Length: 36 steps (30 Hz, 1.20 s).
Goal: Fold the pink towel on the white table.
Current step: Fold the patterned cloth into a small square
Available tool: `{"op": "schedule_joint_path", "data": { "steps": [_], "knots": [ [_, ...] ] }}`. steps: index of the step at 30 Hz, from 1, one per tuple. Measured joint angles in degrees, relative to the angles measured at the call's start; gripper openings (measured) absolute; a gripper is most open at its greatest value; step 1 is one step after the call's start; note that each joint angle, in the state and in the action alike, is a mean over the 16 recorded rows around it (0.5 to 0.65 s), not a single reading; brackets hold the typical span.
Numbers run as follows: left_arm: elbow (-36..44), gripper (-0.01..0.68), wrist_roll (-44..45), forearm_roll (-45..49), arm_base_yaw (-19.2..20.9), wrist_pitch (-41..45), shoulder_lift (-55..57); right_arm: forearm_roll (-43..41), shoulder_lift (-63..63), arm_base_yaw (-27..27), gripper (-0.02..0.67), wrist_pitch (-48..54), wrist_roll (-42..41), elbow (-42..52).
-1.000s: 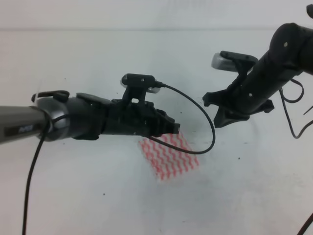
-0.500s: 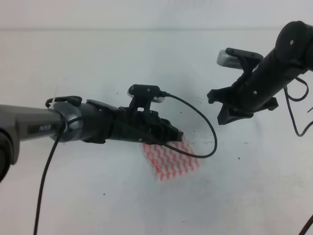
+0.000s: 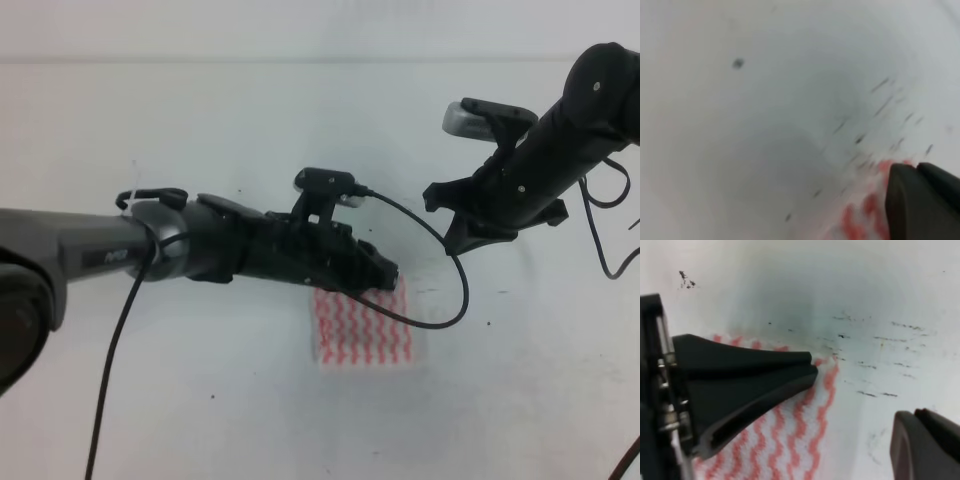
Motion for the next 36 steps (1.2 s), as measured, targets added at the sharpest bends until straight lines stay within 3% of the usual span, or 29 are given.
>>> {"op": "schedule_joint_path", "data": {
  "steps": [8, 14, 23, 36],
  "knots": [
    [0.0, -0.001, -3.4, 5.5, -0.1, -1.4, -5.1, 0.1, -1.6, 0.0, -0.018, -0.1, 0.0, 0.0],
    [4.6, -0.001, -5.6, 8.5, -0.1, -7.5, -13.8, 0.0, -6.6, 0.0, -0.018, -0.7, 0.1, 0.7],
    [19.4, -0.002, -6.2, 7.2, -0.1, -20.9, -36.0, -0.4, -21.7, 0.0, -0.018, -4.5, 0.3, 7.5],
    [42.6, -0.001, -7.1, 4.1, -0.1, -32.6, -70.0, -2.1, -51.4, 0.0, -0.018, -13.1, 1.4, 28.0]
  ]
}}
